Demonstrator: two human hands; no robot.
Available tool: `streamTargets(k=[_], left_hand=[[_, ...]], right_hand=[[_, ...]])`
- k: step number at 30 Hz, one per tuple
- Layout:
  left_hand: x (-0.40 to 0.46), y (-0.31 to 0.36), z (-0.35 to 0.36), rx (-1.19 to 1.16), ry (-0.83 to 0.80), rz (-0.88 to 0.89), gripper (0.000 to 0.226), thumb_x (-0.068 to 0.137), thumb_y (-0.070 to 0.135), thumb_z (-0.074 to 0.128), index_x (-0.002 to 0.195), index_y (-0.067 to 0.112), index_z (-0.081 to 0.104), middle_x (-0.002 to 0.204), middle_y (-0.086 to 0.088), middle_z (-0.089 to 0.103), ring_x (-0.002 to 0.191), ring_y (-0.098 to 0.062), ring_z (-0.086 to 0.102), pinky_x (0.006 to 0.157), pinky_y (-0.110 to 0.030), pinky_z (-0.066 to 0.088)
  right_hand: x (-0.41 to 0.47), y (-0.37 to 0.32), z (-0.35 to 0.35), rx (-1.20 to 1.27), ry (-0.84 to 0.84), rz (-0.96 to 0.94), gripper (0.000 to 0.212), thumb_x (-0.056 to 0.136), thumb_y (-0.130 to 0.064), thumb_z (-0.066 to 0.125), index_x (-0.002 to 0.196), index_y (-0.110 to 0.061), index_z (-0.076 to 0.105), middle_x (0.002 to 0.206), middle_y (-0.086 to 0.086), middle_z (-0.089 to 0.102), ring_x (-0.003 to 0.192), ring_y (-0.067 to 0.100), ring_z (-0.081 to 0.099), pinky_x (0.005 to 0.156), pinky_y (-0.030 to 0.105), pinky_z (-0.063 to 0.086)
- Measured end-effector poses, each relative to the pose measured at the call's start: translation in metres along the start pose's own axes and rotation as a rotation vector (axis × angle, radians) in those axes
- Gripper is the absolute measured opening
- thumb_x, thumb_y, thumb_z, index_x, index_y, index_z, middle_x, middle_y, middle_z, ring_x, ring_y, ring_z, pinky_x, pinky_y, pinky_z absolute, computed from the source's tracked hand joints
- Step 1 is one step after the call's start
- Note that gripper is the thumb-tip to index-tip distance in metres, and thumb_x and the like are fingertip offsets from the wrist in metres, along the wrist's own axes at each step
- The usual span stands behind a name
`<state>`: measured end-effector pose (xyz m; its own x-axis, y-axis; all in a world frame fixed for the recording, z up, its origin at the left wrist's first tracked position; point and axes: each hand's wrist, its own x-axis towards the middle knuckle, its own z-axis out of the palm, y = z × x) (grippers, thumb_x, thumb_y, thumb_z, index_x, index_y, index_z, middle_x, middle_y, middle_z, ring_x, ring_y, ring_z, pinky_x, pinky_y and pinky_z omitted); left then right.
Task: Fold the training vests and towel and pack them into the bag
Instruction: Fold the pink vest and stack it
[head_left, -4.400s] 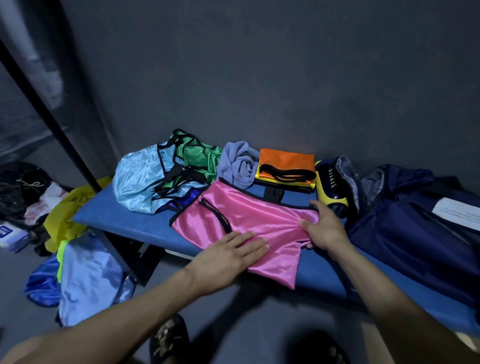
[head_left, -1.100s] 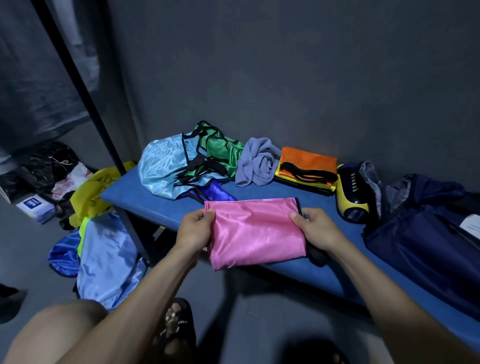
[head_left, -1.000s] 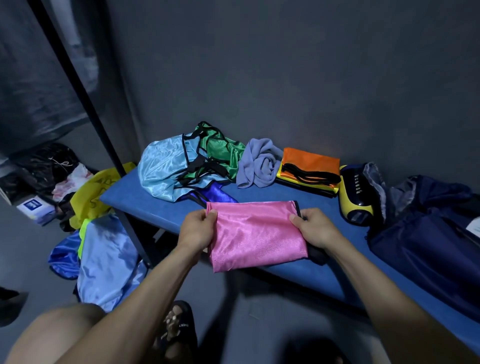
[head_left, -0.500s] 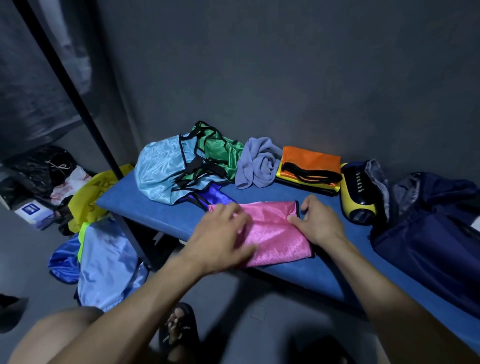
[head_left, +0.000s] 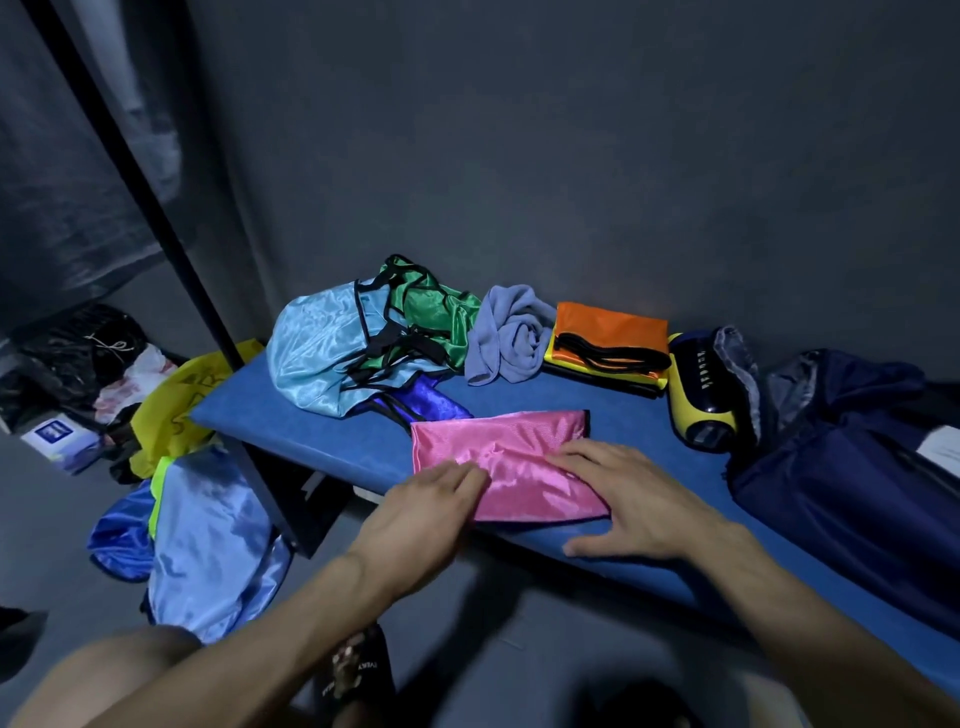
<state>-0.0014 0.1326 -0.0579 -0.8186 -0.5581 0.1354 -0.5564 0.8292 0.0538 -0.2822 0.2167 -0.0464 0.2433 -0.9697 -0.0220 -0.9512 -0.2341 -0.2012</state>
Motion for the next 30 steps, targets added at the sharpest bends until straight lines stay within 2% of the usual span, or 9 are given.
streamTargets(k=[2, 3, 5, 7, 12, 17, 23, 26, 30], left_hand=[[0.004, -0.009, -0.017, -0.132, -0.021, -0.017, 0.033, 0.091, 0.029, 0.040, 0.121, 0.020, 0.047, 0.117, -0.004, 0.063, 0.104, -0.033, 0.062, 0.080, -0.045, 0.053], [0.008, -0.014, -0.026, -0.189, -0.017, 0.002, 0.035, 0.090, 0.032, 0.037, 0.121, 0.020, 0.049, 0.114, -0.005, 0.065, 0.102, -0.033, 0.062, 0.080, -0.044, 0.052], [0.020, -0.025, -0.047, -0.310, -0.028, 0.043, 0.033, 0.090, 0.031, 0.039, 0.113, 0.017, 0.057, 0.102, -0.003, 0.069, 0.093, -0.024, 0.064, 0.078, -0.036, 0.049], [0.033, -0.031, -0.073, -0.454, -0.093, 0.057, 0.025, 0.090, 0.030, 0.044, 0.099, 0.014, 0.062, 0.087, 0.004, 0.067, 0.079, -0.009, 0.061, 0.070, -0.027, 0.044], [0.061, -0.049, -0.118, -1.062, -0.194, -0.067, 0.024, 0.087, 0.014, 0.059, 0.097, -0.007, 0.063, 0.087, -0.026, 0.063, 0.076, -0.028, 0.057, 0.068, -0.035, 0.044], [0.097, -0.057, -0.087, -1.313, -0.222, -0.370, 0.007, 0.092, 0.005, 0.064, 0.087, 0.005, 0.069, 0.074, -0.011, 0.058, 0.057, -0.016, 0.050, 0.050, -0.021, 0.036], [0.129, -0.054, -0.023, -1.213, -0.108, -0.664, 0.013, 0.096, 0.000, 0.064, 0.106, 0.007, 0.058, 0.067, -0.007, 0.055, 0.048, -0.013, 0.048, 0.044, -0.020, 0.040], [0.144, -0.063, -0.008, -0.998, -0.004, -0.634, 0.028, 0.095, 0.012, 0.070, 0.123, 0.008, 0.063, 0.093, -0.007, 0.068, 0.075, -0.018, 0.062, 0.066, -0.026, 0.049], [0.150, -0.066, -0.011, -0.561, 0.086, -0.467, 0.041, 0.098, 0.023, 0.066, 0.135, 0.010, 0.059, 0.125, -0.011, 0.066, 0.111, -0.027, 0.063, 0.097, -0.034, 0.048]], right_hand=[[-0.002, 0.000, 0.003, 0.057, 0.049, 0.016, 0.088, 0.080, -0.068, 0.066, 0.154, -0.030, 0.038, 0.154, -0.014, 0.040, 0.139, 0.006, 0.037, 0.116, 0.022, 0.022], [-0.002, -0.001, 0.003, 0.096, 0.097, 0.015, 0.073, 0.082, -0.057, 0.068, 0.147, -0.030, 0.047, 0.144, -0.013, 0.051, 0.129, 0.008, 0.048, 0.111, 0.023, 0.032], [0.000, -0.002, 0.003, 0.217, 0.222, 0.026, 0.039, 0.084, -0.033, 0.067, 0.122, -0.030, 0.065, 0.108, -0.013, 0.067, 0.095, 0.010, 0.062, 0.086, 0.033, 0.049], [-0.002, -0.003, -0.006, 0.443, 0.275, 0.115, 0.018, 0.088, -0.021, 0.072, 0.103, -0.031, 0.072, 0.082, -0.009, 0.069, 0.073, 0.011, 0.062, 0.067, 0.033, 0.046], [-0.017, -0.008, -0.057, 1.167, 0.316, 0.291, 0.025, 0.081, -0.011, 0.078, 0.105, -0.005, 0.073, 0.095, 0.008, 0.077, 0.085, 0.019, 0.072, 0.079, 0.028, 0.056], [-0.005, 0.007, -0.055, 1.437, 0.178, 0.642, 0.025, 0.092, -0.011, 0.071, 0.117, -0.007, 0.072, 0.103, 0.013, 0.077, 0.085, 0.023, 0.075, 0.074, 0.038, 0.064], [0.018, 0.027, -0.029, 1.301, 0.161, 0.969, 0.026, 0.095, -0.018, 0.072, 0.115, -0.002, 0.071, 0.089, 0.011, 0.079, 0.069, 0.019, 0.075, 0.065, 0.035, 0.063], [0.020, 0.032, -0.034, 1.252, 0.105, 0.970, 0.034, 0.096, -0.030, 0.071, 0.113, 0.000, 0.070, 0.095, 0.017, 0.078, 0.078, 0.030, 0.077, 0.062, 0.038, 0.063], [0.014, 0.034, -0.037, 1.213, 0.041, 0.995, 0.044, 0.096, -0.041, 0.069, 0.108, 0.002, 0.069, 0.085, 0.015, 0.074, 0.072, 0.029, 0.076, 0.061, 0.040, 0.062]])
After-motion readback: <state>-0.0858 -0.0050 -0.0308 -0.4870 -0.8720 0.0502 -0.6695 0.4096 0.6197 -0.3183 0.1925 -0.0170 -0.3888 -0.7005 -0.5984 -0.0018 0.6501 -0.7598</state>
